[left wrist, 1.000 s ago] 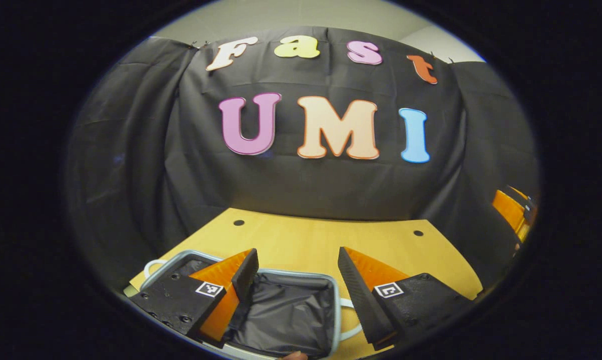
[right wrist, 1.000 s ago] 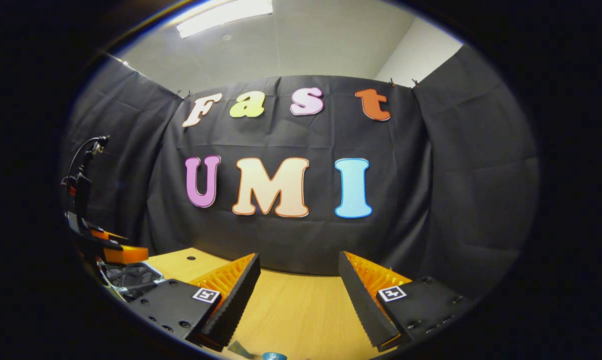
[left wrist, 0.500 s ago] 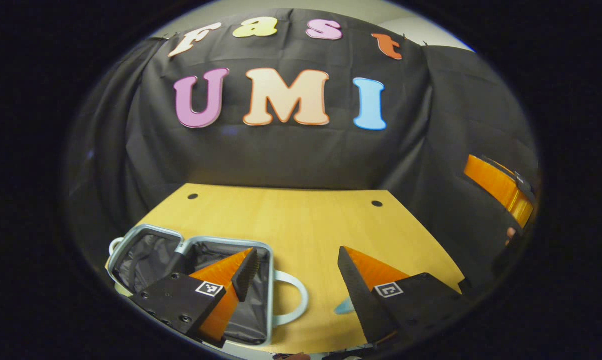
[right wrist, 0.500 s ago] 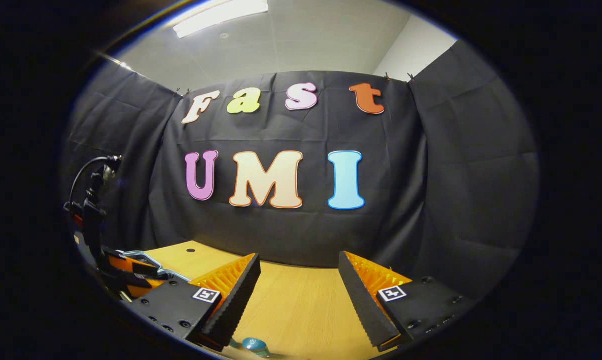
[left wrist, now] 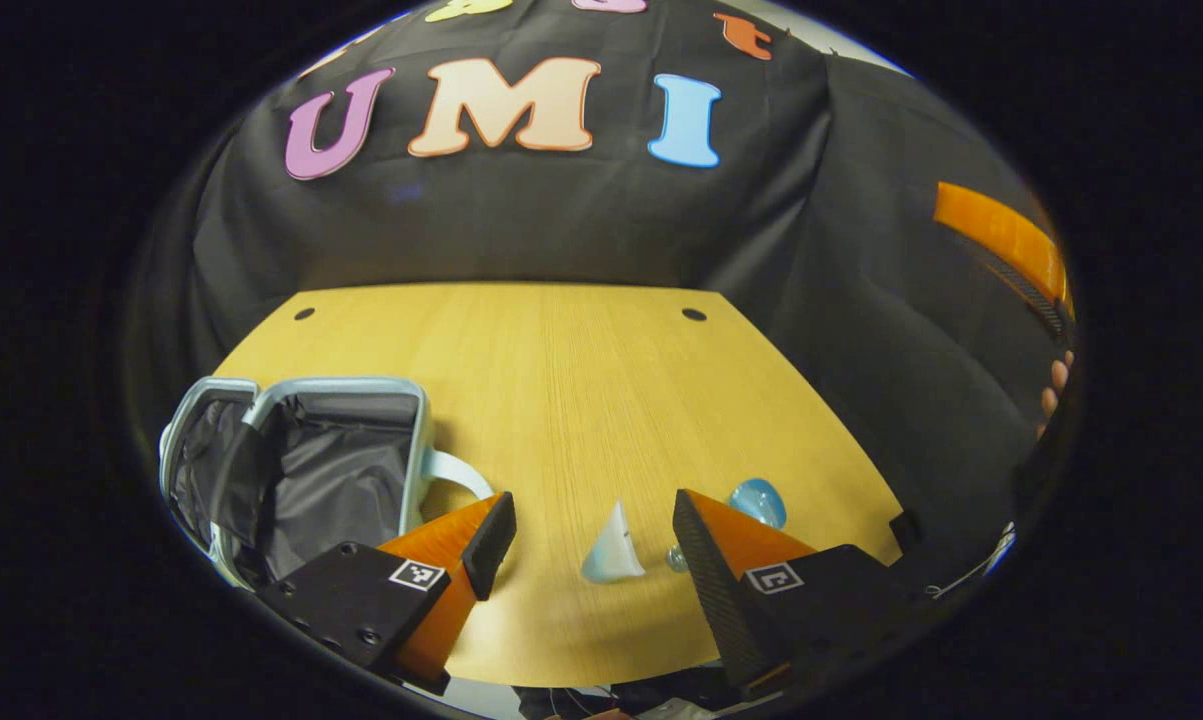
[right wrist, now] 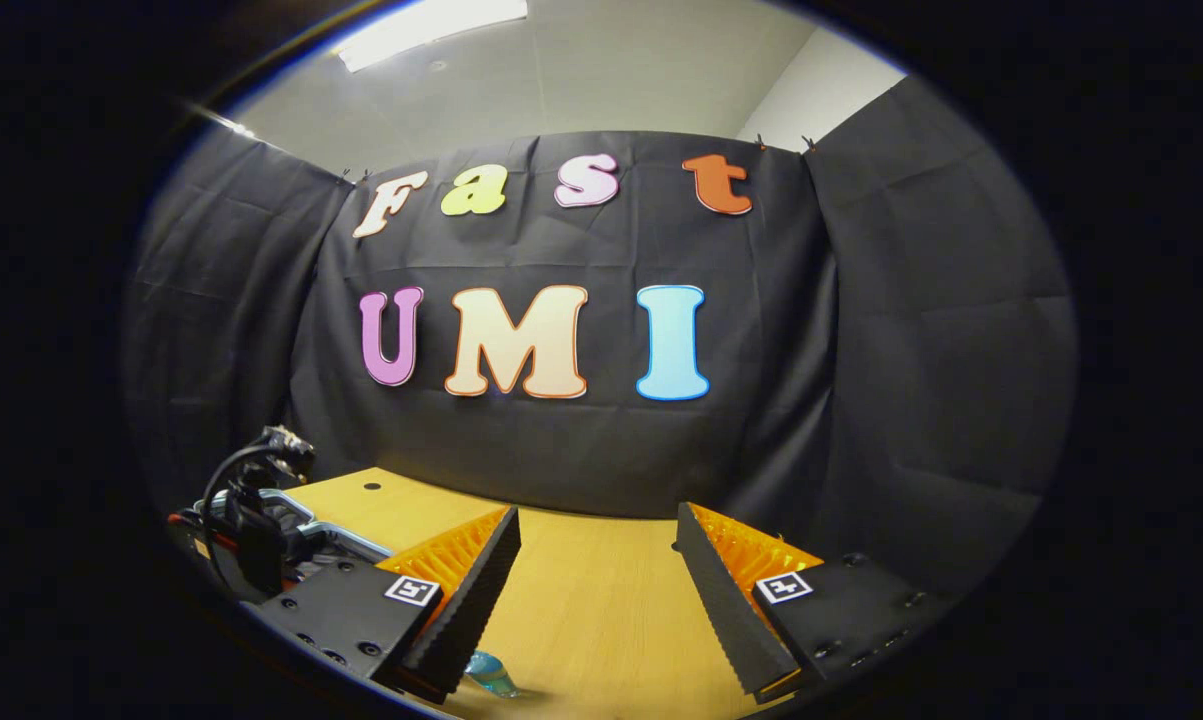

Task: First open the suitcase, pack the skin care products into it, and then close the suitcase.

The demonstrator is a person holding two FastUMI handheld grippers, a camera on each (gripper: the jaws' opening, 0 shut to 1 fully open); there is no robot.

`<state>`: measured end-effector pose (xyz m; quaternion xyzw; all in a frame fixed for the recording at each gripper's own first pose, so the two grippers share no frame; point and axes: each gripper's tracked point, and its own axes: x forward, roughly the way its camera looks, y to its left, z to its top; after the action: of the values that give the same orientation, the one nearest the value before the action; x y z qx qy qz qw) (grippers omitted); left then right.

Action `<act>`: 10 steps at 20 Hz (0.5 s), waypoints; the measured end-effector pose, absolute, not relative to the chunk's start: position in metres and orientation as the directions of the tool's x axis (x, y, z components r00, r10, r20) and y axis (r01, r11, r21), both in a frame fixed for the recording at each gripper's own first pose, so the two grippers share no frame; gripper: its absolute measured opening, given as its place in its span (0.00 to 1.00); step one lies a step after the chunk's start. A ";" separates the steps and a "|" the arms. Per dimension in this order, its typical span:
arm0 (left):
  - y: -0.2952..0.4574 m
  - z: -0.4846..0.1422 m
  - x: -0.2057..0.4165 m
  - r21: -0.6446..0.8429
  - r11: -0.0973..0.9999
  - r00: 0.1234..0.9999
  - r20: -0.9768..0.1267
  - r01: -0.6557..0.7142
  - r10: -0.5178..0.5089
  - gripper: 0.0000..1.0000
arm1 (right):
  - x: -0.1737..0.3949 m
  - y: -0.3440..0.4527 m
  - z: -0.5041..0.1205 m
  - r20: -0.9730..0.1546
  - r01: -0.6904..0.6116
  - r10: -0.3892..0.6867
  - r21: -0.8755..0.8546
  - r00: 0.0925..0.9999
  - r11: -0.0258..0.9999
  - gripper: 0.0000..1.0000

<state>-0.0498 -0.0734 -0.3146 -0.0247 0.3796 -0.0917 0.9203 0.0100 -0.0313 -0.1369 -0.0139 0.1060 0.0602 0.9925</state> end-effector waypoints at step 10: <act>-0.085 -0.384 -0.061 -0.120 0.984 0.567 -0.805 0.129 -0.172 0.40 | -0.010 -0.013 -0.177 -0.326 -0.196 0.190 0.013 0.926 0.980 1.00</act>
<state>-0.0607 -0.0848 -0.3836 -0.0239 0.4572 -0.0849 0.8850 -0.0100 -0.0128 -0.1767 -0.0098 0.1653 0.0984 0.9813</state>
